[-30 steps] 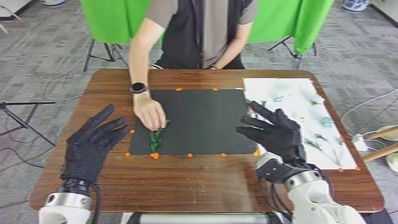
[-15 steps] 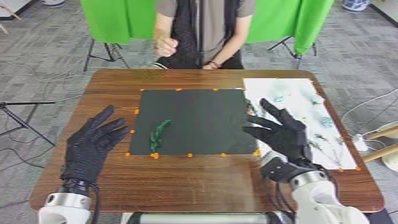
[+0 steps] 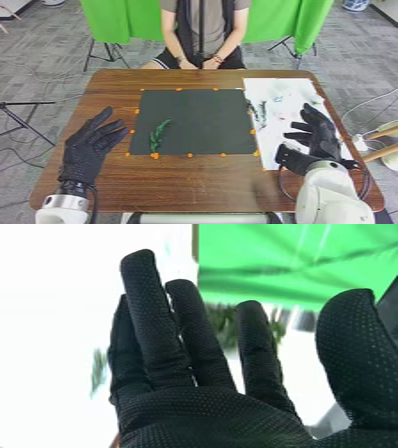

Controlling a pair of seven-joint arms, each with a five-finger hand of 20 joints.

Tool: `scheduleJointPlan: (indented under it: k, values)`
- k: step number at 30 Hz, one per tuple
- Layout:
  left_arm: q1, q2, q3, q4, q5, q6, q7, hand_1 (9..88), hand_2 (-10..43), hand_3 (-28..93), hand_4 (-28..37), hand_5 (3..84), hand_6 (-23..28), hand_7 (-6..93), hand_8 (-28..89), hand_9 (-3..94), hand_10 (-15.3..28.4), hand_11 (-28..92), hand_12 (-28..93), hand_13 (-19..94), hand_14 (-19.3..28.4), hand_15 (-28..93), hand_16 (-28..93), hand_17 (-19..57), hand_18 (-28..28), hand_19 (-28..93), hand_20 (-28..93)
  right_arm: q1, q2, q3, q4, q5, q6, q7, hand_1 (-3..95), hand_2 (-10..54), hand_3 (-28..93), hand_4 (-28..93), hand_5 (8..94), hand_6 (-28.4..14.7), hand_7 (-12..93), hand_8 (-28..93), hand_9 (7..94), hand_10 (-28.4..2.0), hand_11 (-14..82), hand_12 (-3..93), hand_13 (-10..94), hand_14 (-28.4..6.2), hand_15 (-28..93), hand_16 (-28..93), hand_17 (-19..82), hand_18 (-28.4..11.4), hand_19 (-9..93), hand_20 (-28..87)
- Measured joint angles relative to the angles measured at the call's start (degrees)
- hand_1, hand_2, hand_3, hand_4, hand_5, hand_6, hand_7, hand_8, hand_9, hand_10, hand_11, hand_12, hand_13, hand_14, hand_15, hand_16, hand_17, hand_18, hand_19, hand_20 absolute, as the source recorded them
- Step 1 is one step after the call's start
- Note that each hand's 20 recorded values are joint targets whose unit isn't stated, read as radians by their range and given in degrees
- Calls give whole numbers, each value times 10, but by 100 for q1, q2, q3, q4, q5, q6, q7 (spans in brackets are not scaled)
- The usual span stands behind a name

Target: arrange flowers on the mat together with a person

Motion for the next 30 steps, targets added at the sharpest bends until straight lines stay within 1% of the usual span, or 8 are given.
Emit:
scheduleJointPlan:
  k: [2, 5, 9, 12, 18, 22, 26, 30]
  values:
    - [2, -2, 0, -4, 1, 0, -3, 220, 92, 763, -283, 359, 97, 104, -89, 371, 229, 260, 101, 291, 284, 512, -119, -51, 282, 672, -181, 67, 84, -90, 7, -559, 214, 570, 231, 25, 787, -283, 382, 30, 159, -151, 567, -195, 179, 105, 575, -178, 481, 56, 121, -209, 599, 113]
    - [15, -2, -5, -14, 1, 1, -4, 220, 92, 761, -283, 360, 97, 104, -89, 371, 229, 259, 101, 291, 284, 513, -119, -52, 281, 671, -180, 259, 181, -313, 90, -1511, 148, 1503, 239, 14, 788, -283, 387, 27, 159, -150, 562, -191, 181, 106, 575, -173, 491, 54, 124, -207, 608, 108]
    - [20, -2, -12, -15, 1, 5, -4, 220, 92, 763, -283, 361, 98, 104, -89, 371, 229, 260, 101, 290, 284, 513, -119, -52, 282, 672, -180, 444, 211, -263, 146, -2557, -733, 2584, 243, 6, 789, -283, 389, 25, 158, -150, 551, -191, 181, 106, 570, -172, 500, 50, 123, -204, 615, 101]
    - [19, 4, -4, -15, -2, 7, 1, 220, 92, 761, -283, 362, 99, 102, -88, 371, 229, 259, 100, 290, 284, 513, -120, -52, 281, 671, -180, 375, 244, -52, 178, -3247, -1273, 3092, 246, -4, 792, -283, 398, 24, 158, -149, 549, -188, 181, 106, 568, -169, 507, 49, 123, -202, 617, 97]
    - [12, 5, -2, -16, -3, 7, -1, 220, 93, 761, -283, 362, 99, 103, -87, 371, 230, 259, 101, 290, 284, 513, -120, -52, 281, 671, -178, -106, 394, 71, 334, -4987, -1346, 3524, 258, -19, 796, -283, 408, 23, 158, -150, 540, -185, 179, 107, 565, -164, 516, 46, 122, -199, 621, 90]
    - [9, 5, -2, -16, -3, 7, -5, 220, 93, 761, -283, 364, 101, 103, -88, 371, 229, 260, 101, 289, 284, 512, -120, -52, 281, 671, -178, -237, 415, 138, 461, -5892, -1779, 3764, 267, -30, 799, -283, 413, 24, 159, -151, 529, -184, 174, 107, 554, -160, 518, 44, 117, -196, 621, 87]
    - [-7, 5, 1, -16, -3, 5, -14, 221, 93, 760, -283, 365, 101, 103, -88, 370, 229, 259, 101, 288, 284, 512, -120, -52, 281, 670, -177, -236, 426, 264, 600, -5937, -2483, 3803, 274, -36, 802, -283, 424, 20, 158, -151, 519, -179, 163, 106, 545, -159, 514, 41, 111, -192, 616, 83]
    - [-32, 5, 3, -16, 4, 1, -43, 220, 93, 762, -283, 365, 101, 102, -88, 371, 230, 260, 101, 289, 284, 513, -119, -52, 280, 670, -177, -187, 498, 361, 738, -5274, -2919, 3776, 278, -40, 805, -283, 429, 14, 156, -151, 518, -175, 157, 106, 543, -160, 509, 40, 109, -190, 616, 83]
